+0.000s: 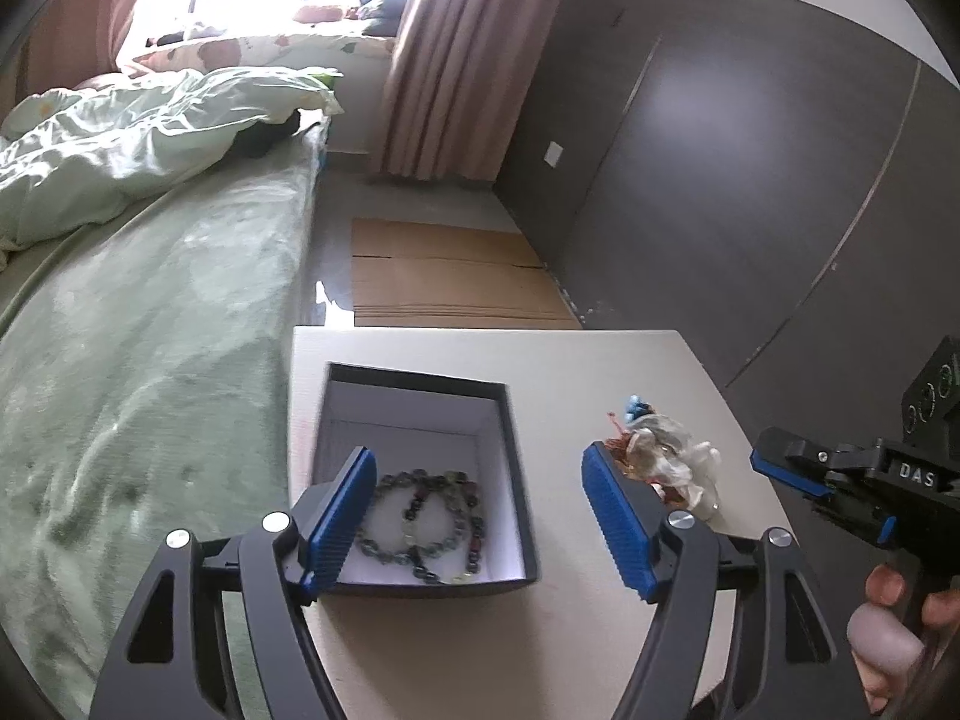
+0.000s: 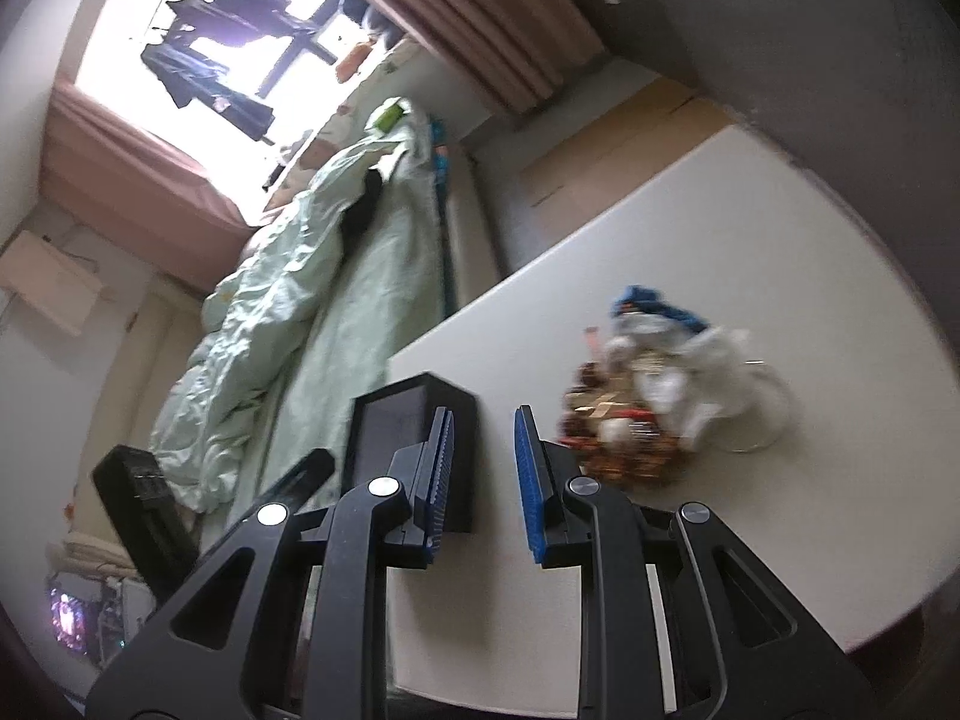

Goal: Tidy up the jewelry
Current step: 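Grasp the white tissue with the right tool while the left tool approaches the brown bracelet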

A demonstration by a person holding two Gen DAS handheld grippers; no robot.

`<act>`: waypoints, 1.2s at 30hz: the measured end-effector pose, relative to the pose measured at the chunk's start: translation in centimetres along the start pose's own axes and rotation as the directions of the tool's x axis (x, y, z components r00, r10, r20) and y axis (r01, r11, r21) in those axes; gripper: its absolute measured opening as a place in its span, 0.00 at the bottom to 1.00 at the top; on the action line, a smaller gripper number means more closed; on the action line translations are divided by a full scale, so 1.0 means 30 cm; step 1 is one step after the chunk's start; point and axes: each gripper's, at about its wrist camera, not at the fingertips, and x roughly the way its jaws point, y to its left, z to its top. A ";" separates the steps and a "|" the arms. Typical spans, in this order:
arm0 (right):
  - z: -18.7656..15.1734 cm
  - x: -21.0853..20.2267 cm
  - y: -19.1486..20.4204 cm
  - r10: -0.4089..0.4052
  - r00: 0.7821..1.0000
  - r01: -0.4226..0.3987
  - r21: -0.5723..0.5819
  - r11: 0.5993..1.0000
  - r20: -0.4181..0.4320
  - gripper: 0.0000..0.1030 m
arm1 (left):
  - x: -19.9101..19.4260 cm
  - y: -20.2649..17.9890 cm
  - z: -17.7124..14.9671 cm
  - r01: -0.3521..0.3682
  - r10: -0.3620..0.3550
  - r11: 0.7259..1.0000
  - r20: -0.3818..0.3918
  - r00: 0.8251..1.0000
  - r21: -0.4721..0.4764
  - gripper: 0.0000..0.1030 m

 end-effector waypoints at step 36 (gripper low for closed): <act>0.100 0.047 -0.253 -0.162 0.986 0.167 0.143 0.976 -0.047 0.85 | 0.174 -0.251 -0.044 0.100 -0.096 0.992 -0.051 0.994 0.073 0.85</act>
